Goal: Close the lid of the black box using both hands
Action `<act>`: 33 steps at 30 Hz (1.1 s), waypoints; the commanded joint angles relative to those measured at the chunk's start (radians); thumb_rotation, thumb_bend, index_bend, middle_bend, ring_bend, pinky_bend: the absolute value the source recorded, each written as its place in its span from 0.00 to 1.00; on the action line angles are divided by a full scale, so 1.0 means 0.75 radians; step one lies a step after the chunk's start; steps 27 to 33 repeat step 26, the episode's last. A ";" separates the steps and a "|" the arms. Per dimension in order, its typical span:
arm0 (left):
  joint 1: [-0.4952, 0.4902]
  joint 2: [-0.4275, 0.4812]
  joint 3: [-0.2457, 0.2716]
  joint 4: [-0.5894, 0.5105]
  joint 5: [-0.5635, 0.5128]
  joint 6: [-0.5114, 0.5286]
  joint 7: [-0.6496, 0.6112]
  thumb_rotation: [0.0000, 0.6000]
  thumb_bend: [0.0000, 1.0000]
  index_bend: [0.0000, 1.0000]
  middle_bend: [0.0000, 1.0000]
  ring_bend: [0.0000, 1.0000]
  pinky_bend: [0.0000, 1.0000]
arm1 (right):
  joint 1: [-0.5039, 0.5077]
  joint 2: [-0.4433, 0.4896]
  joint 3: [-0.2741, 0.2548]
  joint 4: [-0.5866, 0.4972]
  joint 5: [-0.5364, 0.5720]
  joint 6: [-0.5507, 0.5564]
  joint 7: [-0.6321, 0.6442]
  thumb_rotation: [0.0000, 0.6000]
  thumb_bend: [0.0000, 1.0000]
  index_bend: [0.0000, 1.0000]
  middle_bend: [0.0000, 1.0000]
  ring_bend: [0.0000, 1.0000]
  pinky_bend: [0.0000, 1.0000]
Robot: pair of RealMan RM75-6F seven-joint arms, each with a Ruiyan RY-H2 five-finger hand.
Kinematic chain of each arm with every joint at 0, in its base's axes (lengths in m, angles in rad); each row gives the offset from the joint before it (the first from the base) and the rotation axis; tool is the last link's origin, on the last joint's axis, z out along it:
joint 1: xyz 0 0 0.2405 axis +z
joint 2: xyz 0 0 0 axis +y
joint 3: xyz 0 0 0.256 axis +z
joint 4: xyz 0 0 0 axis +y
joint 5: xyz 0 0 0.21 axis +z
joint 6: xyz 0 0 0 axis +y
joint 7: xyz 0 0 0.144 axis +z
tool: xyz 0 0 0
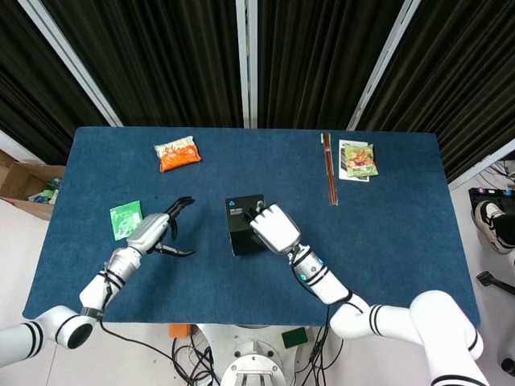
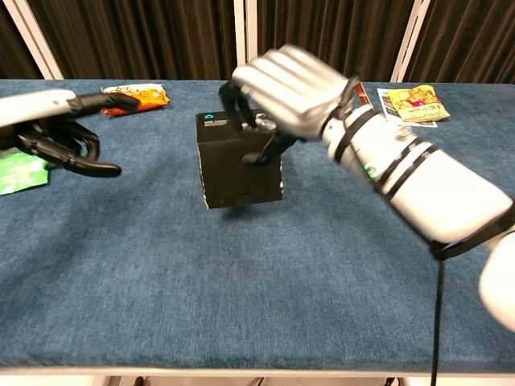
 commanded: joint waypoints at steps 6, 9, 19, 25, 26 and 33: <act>0.219 0.203 -0.002 -0.084 -0.126 0.382 0.636 1.00 0.06 0.15 0.18 0.41 0.61 | -0.264 0.482 -0.002 -0.463 0.099 0.104 0.007 1.00 0.17 0.39 0.50 0.62 0.95; 0.290 0.237 0.027 -0.047 -0.106 0.489 0.737 1.00 0.06 0.18 0.18 0.32 0.49 | -0.354 0.679 -0.051 -0.611 0.157 0.081 0.028 1.00 0.18 0.27 0.41 0.44 0.66; 0.539 0.283 0.126 -0.022 -0.020 0.765 0.748 1.00 0.07 0.16 0.18 0.16 0.27 | -0.660 1.004 -0.184 -0.697 0.105 0.217 0.284 1.00 0.18 0.00 0.12 0.02 0.11; 0.641 0.276 0.165 -0.052 0.017 0.840 0.712 1.00 0.07 0.16 0.18 0.15 0.26 | -0.807 0.994 -0.192 -0.613 0.059 0.334 0.408 1.00 0.18 0.00 0.11 0.01 0.10; 0.651 0.271 0.169 -0.052 0.024 0.848 0.711 1.00 0.07 0.16 0.18 0.15 0.26 | -0.821 0.992 -0.190 -0.608 0.053 0.344 0.416 1.00 0.18 0.00 0.11 0.01 0.10; 0.651 0.271 0.169 -0.052 0.024 0.848 0.711 1.00 0.07 0.16 0.18 0.15 0.26 | -0.821 0.992 -0.190 -0.608 0.053 0.344 0.416 1.00 0.18 0.00 0.11 0.01 0.10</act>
